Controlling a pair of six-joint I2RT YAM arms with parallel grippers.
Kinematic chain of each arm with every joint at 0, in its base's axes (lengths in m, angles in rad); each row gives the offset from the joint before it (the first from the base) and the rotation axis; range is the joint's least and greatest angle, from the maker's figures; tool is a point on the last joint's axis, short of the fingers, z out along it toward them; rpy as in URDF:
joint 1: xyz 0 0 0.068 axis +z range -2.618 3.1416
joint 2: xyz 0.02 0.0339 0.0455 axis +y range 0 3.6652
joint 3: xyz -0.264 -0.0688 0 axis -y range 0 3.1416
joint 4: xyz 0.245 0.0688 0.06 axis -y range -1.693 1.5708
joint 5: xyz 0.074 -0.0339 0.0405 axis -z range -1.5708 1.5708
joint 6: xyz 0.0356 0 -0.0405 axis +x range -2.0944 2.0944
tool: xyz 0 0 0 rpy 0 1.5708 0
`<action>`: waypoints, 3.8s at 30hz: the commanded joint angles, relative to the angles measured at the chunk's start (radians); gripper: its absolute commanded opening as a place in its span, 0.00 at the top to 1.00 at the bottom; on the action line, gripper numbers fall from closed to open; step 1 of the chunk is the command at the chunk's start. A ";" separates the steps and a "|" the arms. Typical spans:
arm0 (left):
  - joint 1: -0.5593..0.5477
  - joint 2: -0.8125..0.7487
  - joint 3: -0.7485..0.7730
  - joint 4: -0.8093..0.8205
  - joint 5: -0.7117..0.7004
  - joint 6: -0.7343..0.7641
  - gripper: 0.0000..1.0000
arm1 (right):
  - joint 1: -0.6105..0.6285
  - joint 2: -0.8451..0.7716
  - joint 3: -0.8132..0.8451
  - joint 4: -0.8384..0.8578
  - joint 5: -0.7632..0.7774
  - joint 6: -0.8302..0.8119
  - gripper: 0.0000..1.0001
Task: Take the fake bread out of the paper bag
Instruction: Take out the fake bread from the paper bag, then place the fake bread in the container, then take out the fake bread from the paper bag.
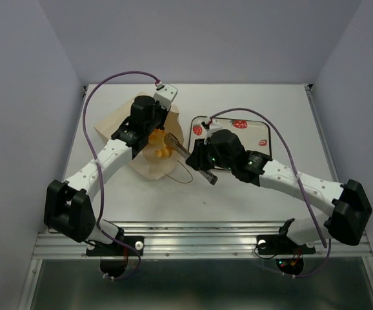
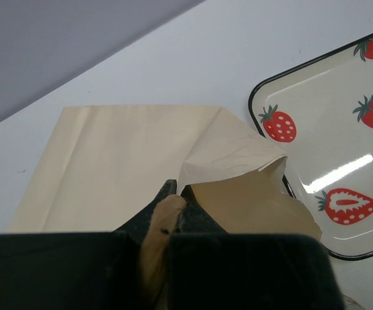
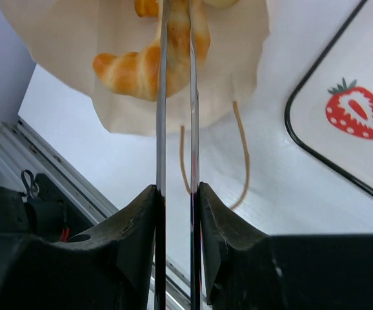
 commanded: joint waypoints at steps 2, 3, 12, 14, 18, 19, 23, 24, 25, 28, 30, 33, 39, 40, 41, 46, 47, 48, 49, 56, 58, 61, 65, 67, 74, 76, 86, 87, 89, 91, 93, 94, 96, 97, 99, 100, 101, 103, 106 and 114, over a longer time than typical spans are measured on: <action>-0.008 -0.060 -0.011 0.058 -0.037 -0.020 1.00 | 0.007 -0.210 -0.104 -0.076 0.005 -0.037 0.73; -0.008 -0.059 -0.009 0.057 -0.038 -0.018 1.00 | 0.007 -0.241 -0.124 -0.120 0.015 -0.033 0.73; -0.007 -0.053 -0.006 0.058 -0.046 -0.026 1.00 | 0.007 -0.493 -0.134 -0.356 0.308 0.007 0.73; -0.008 -0.046 -0.003 0.057 -0.052 -0.023 1.00 | 0.007 -0.505 -0.109 -0.375 0.407 -0.006 0.73; -0.007 -0.037 0.000 0.050 -0.052 -0.021 1.00 | -0.002 -0.485 -0.060 -0.380 0.524 -0.042 0.73; -0.007 -0.037 -0.001 0.050 -0.048 -0.023 1.00 | -0.002 -0.447 -0.051 -0.378 0.537 -0.051 0.73; -0.008 -0.040 0.002 0.050 -0.040 -0.023 1.00 | -0.071 -0.309 -0.013 -0.349 0.511 -0.098 0.73; -0.008 -0.039 0.005 0.050 -0.037 -0.023 1.00 | -0.131 -0.280 -0.008 -0.314 0.481 -0.103 0.73; -0.007 -0.037 0.005 0.050 -0.035 -0.024 1.00 | -0.163 -0.254 0.000 -0.297 0.454 -0.106 0.72; -0.008 -0.036 0.005 0.050 -0.037 -0.026 1.00 | -0.260 -0.156 0.018 -0.236 0.362 -0.112 0.71; -0.008 -0.034 0.000 0.052 -0.041 -0.023 1.00 | -0.260 -0.090 0.027 -0.194 0.328 -0.138 0.69; -0.008 -0.028 -0.005 0.053 -0.043 -0.023 1.00 | -0.280 -0.001 0.052 -0.147 0.258 -0.160 0.68; -0.008 -0.028 -0.006 0.053 -0.037 -0.029 1.00 | -0.289 0.144 0.142 -0.146 0.235 -0.163 0.66; -0.008 -0.029 -0.008 0.053 -0.035 -0.029 1.00 | -0.289 0.171 0.149 -0.146 0.232 -0.163 0.65; -0.008 -0.031 -0.009 0.053 -0.035 -0.031 1.00 | -0.289 0.184 0.153 -0.146 0.229 -0.160 0.65; -0.008 -0.037 -0.018 0.053 -0.051 -0.029 1.00 | -0.289 0.246 0.188 -0.183 0.226 -0.157 0.64; -0.008 -0.039 -0.020 0.055 -0.051 -0.028 1.00 | -0.289 0.256 0.192 -0.186 0.229 -0.154 0.63; -0.008 -0.039 -0.021 0.055 -0.049 -0.029 1.00 | -0.289 0.259 0.193 -0.189 0.229 -0.154 0.63; -0.008 -0.040 -0.023 0.055 -0.048 -0.028 1.00 | -0.289 0.260 0.193 -0.189 0.230 -0.154 0.62; -0.008 -0.049 -0.026 0.055 -0.045 -0.026 1.00 | -0.289 0.247 0.207 -0.195 0.223 -0.151 0.40; -0.008 -0.052 -0.028 0.055 -0.035 -0.023 1.00 | -0.289 0.234 0.210 -0.197 0.219 -0.151 0.39; -0.008 -0.054 -0.028 0.055 -0.034 -0.024 1.00 | -0.289 0.214 0.211 -0.195 0.215 -0.149 0.39; -0.010 -0.056 -0.028 0.057 -0.034 -0.029 1.00 | -0.289 0.152 0.202 -0.197 0.213 -0.160 0.39; -0.008 -0.054 -0.026 0.057 -0.037 -0.031 1.00 | -0.289 0.119 0.179 -0.197 0.212 -0.161 0.39; -0.008 -0.054 -0.026 0.057 -0.037 -0.041 1.00 | -0.289 -0.109 0.012 -0.127 -0.057 -0.269 0.39; -0.008 -0.054 -0.024 0.057 -0.040 -0.046 1.00 | -0.289 -0.214 -0.038 -0.087 -0.151 -0.289 0.39; -0.008 -0.043 -0.018 0.052 -0.028 -0.058 1.00 | -0.217 -0.369 -0.172 -0.057 -0.432 -0.496 0.40; -0.008 -0.043 -0.017 0.050 -0.028 -0.058 1.00 | -0.200 -0.353 -0.170 -0.060 -0.448 -0.509 0.40; -0.008 -0.042 -0.017 0.050 -0.026 -0.060 1.00 | -0.130 -0.315 -0.152 -0.062 -0.437 -0.539 0.40; -0.008 -0.040 -0.009 0.041 -0.020 -0.060 1.00 | -0.058 -0.249 -0.135 -0.030 -0.355 -0.539 0.40; -0.010 -0.043 -0.008 0.040 -0.017 -0.060 1.00 | -0.042 -0.194 -0.109 0.011 -0.327 -0.565 0.40; -0.011 -0.043 -0.008 0.038 -0.018 -0.060 1.00 | -0.042 -0.142 -0.097 0.027 -0.304 -0.557 0.40; -0.010 -0.052 -0.009 0.034 -0.015 -0.063 1.00 | -0.032 -0.099 -0.062 0.065 -0.221 -0.554 0.40; -0.010 -0.056 -0.011 0.032 -0.015 -0.063 1.00 | -0.031 -0.079 -0.048 0.076 -0.192 -0.554 0.40; -0.010 -0.062 -0.015 0.030 -0.015 -0.063 1.00 | -0.031 -0.018 -0.004 0.085 -0.152 -0.511 0.39; -0.010 -0.066 -0.017 0.030 -0.015 -0.063 1.00 | -0.031 0.002 0.010 0.103 -0.111 -0.504 0.39; -0.011 -0.069 -0.018 0.030 -0.015 -0.063 1.00 | -0.022 0.050 0.027 0.102 -0.100 -0.502 0.39; -0.011 -0.072 -0.020 0.030 -0.012 -0.064 1.00 | -0.022 0.096 0.075 0.105 -0.049 -0.496 0.37; -0.011 -0.071 -0.021 0.032 -0.012 -0.066 1.00 | -0.013 0.174 0.122 0.113 0.015 -0.516 0.36; -0.015 -0.062 -0.017 0.032 -0.005 -0.089 1.00 | -0.004 0.300 0.202 0.145 0.098 -0.536 0.36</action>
